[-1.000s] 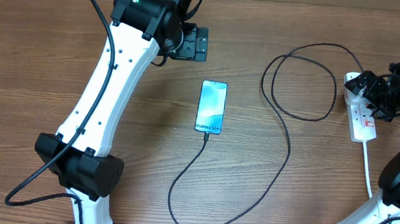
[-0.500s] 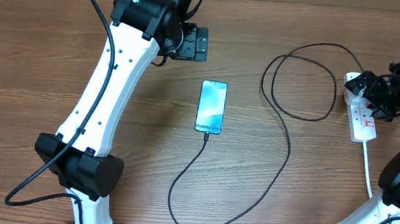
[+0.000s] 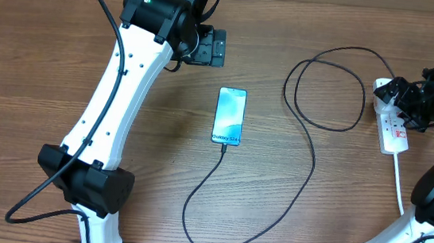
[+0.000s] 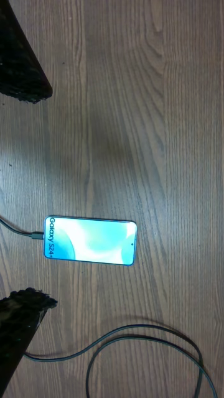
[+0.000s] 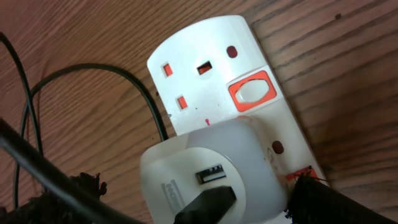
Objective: Plug charger to phone and switch on socket
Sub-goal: 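Press the red switch beside the charger with the right gripper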
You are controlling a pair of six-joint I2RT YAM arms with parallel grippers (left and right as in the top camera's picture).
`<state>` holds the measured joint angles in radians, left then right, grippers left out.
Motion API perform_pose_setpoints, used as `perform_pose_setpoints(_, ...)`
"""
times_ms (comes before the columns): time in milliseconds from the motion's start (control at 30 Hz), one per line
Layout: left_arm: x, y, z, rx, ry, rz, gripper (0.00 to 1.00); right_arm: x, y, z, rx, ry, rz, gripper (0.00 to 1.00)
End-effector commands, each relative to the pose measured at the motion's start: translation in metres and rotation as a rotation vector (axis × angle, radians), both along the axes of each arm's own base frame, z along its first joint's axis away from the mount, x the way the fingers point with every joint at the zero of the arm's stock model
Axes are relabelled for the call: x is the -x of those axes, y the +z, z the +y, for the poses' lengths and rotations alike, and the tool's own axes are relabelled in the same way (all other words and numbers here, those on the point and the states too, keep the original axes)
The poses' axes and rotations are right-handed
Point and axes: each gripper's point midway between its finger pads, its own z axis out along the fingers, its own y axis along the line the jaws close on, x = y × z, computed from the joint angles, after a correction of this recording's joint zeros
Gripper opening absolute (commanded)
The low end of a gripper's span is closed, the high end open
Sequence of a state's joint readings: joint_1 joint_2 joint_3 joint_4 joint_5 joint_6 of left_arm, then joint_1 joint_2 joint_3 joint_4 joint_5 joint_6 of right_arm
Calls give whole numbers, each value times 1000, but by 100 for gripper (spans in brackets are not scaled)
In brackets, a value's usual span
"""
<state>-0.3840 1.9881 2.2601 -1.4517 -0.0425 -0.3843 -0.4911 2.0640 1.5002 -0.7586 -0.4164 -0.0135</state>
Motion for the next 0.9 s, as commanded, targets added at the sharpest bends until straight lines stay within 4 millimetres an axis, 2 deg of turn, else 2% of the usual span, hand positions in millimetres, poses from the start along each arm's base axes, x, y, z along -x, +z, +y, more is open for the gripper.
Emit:
perform_pose_setpoints(0,-2,-1,4,-22,-7,-5,100,3,-9,23,-107,29,21,100)
perform_pose_setpoints(600,-2,-1,4,-22,-7,-5,100,4,-8,23,-123,-6,39,100)
perform_pose_setpoints(767,-2,-1,4,-22,-7,-5,100,10,8,9,-65,-79,106,100)
perform_pose_setpoints(867,-2,-1,4,-22,-7,-5,100,17,31,-5,6,-166,142,100)
